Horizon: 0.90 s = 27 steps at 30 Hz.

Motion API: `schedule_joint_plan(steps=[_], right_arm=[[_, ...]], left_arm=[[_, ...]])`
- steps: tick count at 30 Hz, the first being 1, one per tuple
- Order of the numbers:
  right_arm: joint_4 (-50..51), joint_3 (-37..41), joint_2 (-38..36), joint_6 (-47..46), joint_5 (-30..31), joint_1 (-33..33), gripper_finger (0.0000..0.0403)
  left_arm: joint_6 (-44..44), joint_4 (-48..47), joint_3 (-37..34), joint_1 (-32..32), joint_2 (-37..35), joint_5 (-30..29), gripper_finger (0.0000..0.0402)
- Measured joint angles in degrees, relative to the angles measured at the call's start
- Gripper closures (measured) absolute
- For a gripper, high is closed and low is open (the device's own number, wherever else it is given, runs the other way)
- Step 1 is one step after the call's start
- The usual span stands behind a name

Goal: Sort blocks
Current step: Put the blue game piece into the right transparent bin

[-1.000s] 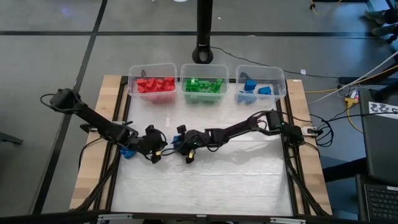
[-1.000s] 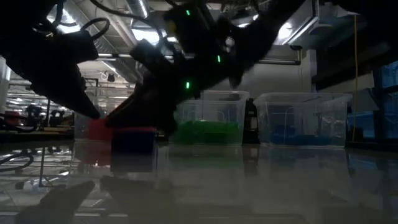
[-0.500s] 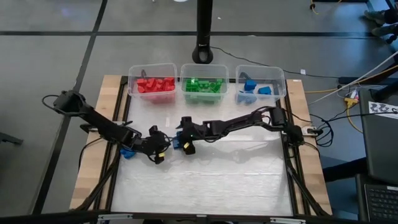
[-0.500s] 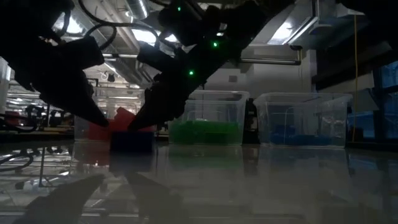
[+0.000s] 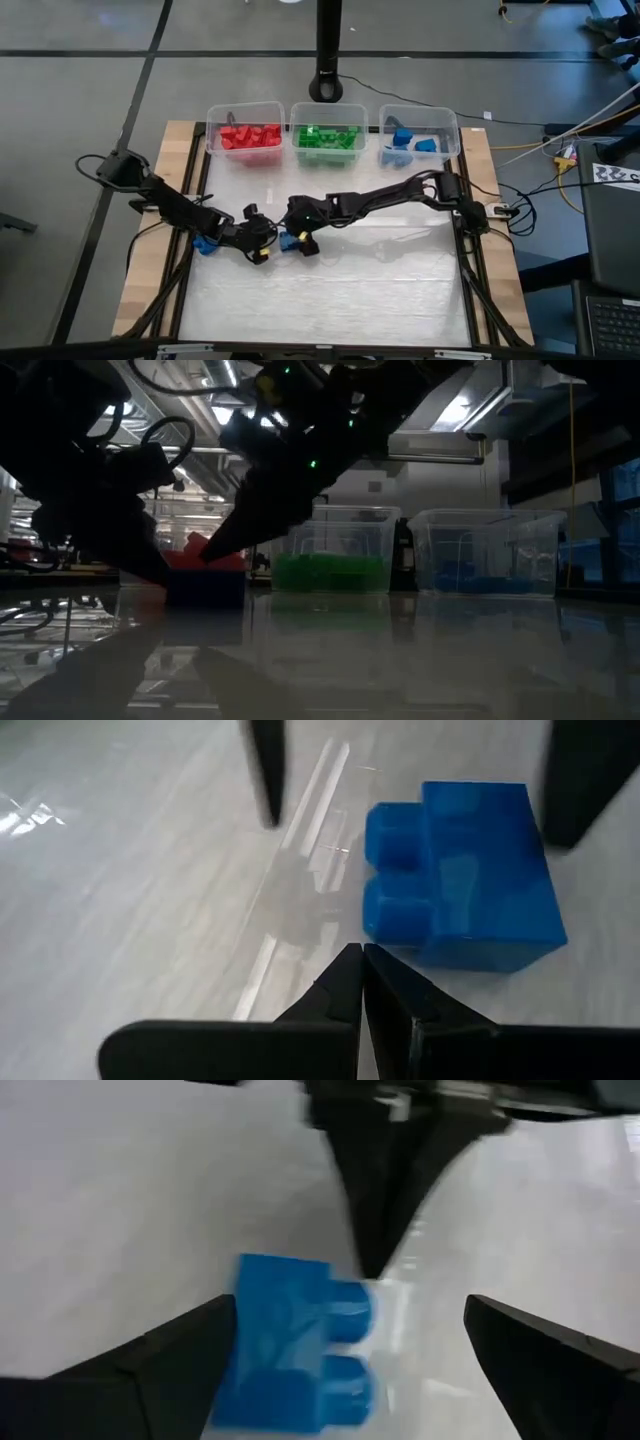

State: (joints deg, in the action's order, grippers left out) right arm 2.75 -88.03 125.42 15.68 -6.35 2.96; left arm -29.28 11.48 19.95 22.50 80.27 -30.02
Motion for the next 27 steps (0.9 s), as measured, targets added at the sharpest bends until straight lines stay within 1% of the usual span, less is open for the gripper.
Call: schedule_joint_plan(steps=[4, 6, 8, 10, 12, 18, 23, 27], right_arm=[[0.6, -0.9, -0.8, -0.1, -4.8, 0.7, 0.0012], [1.2, -0.8, -0.8, -0.3, -5.3, 1.5, 0.0013], [0.9, -0.6, -0.3, -0.2, -2.9, 2.7, 0.0013], [1.0, 0.1, 0.1, 0.0, 2.2, 3.4, 0.0013], [0.5, 1.0, 0.6, -0.3, 5.4, 3.4, 0.0013], [-0.9, 1.6, 3.4, -2.8, 5.7, 2.4, 0.0013], [-4.6, 1.5, 4.8, -2.5, 3.8, 2.2, 0.0013], [-5.4, 1.5, 4.9, -1.8, 3.8, 2.3, 0.0013]], left_arm=[[-0.3, -0.9, 0.0, 0.2, -0.4, 0.0, 0.0398], [-0.3, -1.2, 0.0, 0.5, -1.1, 0.0, 0.0398], [-0.3, -1.2, 0.0, 0.8, -1.6, 0.0, 0.0398], [-0.3, -1.6, 0.0, 1.1, -2.4, 0.1, 0.0398], [-0.8, -1.1, 0.1, 1.3, -2.7, 0.1, 0.0398], [-2.3, -1.0, 0.1, 1.9, -2.9, 0.2, 0.0398], [-2.3, 2.0, 0.1, 1.9, -2.2, 0.2, 0.0398], [-3.2, 1.6, 0.1, 1.9, -0.7, 0.2, 0.0398]])
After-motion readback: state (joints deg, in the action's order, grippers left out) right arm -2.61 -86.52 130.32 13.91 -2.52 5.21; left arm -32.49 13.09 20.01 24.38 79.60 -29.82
